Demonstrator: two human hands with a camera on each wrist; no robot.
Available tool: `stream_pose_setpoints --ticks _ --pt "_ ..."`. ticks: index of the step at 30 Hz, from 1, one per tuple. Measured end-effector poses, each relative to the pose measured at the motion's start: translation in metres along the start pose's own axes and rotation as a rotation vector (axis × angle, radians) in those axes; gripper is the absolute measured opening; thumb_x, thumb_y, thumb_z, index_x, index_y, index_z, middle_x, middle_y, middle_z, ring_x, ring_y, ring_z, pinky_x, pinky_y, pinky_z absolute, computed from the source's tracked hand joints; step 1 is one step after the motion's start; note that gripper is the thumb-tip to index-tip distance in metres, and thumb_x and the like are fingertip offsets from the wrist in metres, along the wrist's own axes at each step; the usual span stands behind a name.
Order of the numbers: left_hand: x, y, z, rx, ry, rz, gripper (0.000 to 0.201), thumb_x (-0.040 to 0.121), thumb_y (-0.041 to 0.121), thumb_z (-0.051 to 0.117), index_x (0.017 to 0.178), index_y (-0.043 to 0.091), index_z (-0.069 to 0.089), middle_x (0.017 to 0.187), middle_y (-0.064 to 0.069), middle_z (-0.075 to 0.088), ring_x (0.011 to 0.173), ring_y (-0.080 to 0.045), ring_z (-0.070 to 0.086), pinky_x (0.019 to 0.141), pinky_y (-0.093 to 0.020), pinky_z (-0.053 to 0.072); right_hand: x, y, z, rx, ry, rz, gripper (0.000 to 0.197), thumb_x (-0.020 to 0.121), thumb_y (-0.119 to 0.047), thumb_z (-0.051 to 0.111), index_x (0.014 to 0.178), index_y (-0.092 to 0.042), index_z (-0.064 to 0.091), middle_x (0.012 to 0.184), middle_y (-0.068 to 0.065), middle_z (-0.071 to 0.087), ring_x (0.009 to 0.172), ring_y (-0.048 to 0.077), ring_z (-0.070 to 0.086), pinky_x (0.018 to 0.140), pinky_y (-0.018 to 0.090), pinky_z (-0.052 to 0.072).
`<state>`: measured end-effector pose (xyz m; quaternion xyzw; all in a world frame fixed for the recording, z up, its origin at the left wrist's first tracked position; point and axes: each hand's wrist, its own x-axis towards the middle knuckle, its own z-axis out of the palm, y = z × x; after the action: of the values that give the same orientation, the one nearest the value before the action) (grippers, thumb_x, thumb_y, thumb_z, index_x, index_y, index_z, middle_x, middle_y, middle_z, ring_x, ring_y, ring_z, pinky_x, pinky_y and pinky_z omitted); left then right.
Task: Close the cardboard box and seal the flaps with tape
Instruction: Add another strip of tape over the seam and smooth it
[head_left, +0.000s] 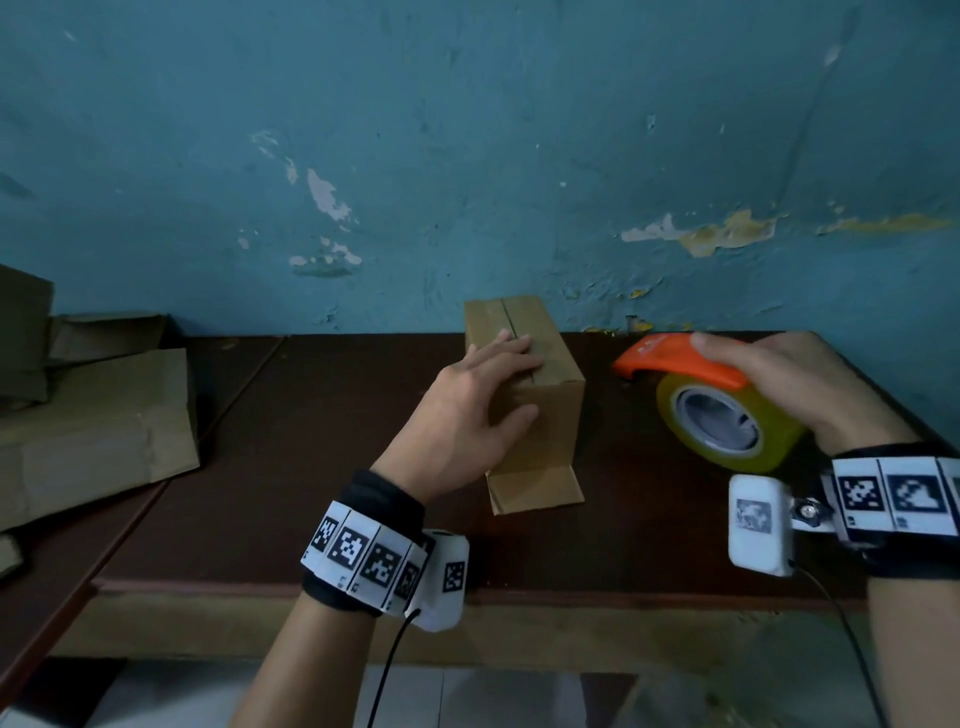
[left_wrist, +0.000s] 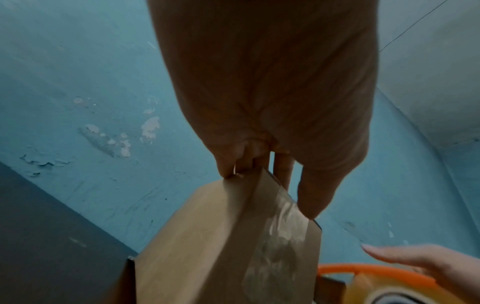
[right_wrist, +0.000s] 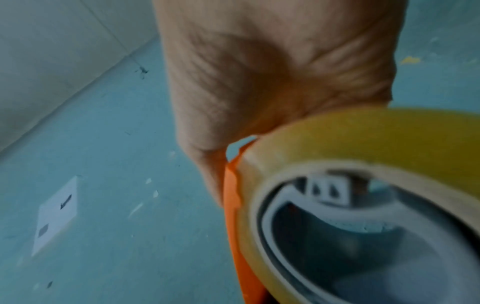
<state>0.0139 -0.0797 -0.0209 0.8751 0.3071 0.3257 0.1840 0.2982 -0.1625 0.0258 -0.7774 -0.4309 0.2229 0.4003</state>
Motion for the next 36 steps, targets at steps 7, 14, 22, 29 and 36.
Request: stream_pose_setpoints --ticks 7,14,22,29,36 --pt "0.001 -0.010 0.003 0.037 -0.026 0.006 0.046 0.100 -0.005 0.048 0.141 0.014 0.052 0.161 0.000 0.041 0.159 -0.017 0.014 0.130 -0.046 0.012 0.003 0.000 -0.012 0.459 0.080 -0.179 0.071 0.069 -0.048 0.080 0.101 0.014 0.069 0.097 0.038 0.070 0.088 0.056 0.069 0.092 0.063 0.052" --pt "0.000 0.002 -0.008 -0.149 0.100 -0.059 0.045 0.100 0.011 0.061 0.144 0.018 0.053 0.159 0.002 0.045 0.156 -0.010 0.021 0.124 -0.045 0.031 -0.010 -0.010 -0.013 0.613 -0.137 -0.416 0.035 0.094 -0.019 0.055 0.070 -0.015 0.081 0.069 0.006 0.076 0.062 0.021 0.073 0.068 0.026 0.059" --pt "0.003 0.043 -0.030 -0.966 0.142 -0.270 0.047 0.107 0.037 0.045 0.122 -0.003 0.065 0.117 -0.023 0.073 0.102 -0.037 0.075 0.094 -0.047 0.060 -0.029 -0.032 0.001 0.714 -0.320 -0.549 0.031 0.085 -0.018 0.055 0.091 0.004 0.075 0.073 0.015 0.074 0.062 0.029 0.069 0.064 0.027 0.055" --pt "0.000 0.039 -0.032 -1.126 0.088 -0.246 0.052 0.094 0.040 0.053 0.105 -0.008 0.070 0.092 -0.030 0.074 0.081 -0.026 0.077 0.075 -0.028 0.064 -0.033 -0.043 0.016 0.777 -0.431 -0.622 0.066 0.077 -0.033 0.068 0.102 0.027 0.055 0.084 0.051 0.053 0.065 0.045 0.059 0.065 0.035 0.050" --pt "-0.003 0.033 -0.035 -1.220 0.073 -0.244 0.038 0.093 0.020 0.058 0.110 -0.013 0.062 0.082 -0.021 0.074 0.074 -0.023 0.075 0.069 -0.024 0.063 -0.034 -0.046 0.024 0.712 -0.466 -0.630 0.044 0.078 -0.022 0.067 0.088 0.020 0.058 0.069 0.024 0.062 0.058 0.029 0.061 0.056 0.026 0.050"
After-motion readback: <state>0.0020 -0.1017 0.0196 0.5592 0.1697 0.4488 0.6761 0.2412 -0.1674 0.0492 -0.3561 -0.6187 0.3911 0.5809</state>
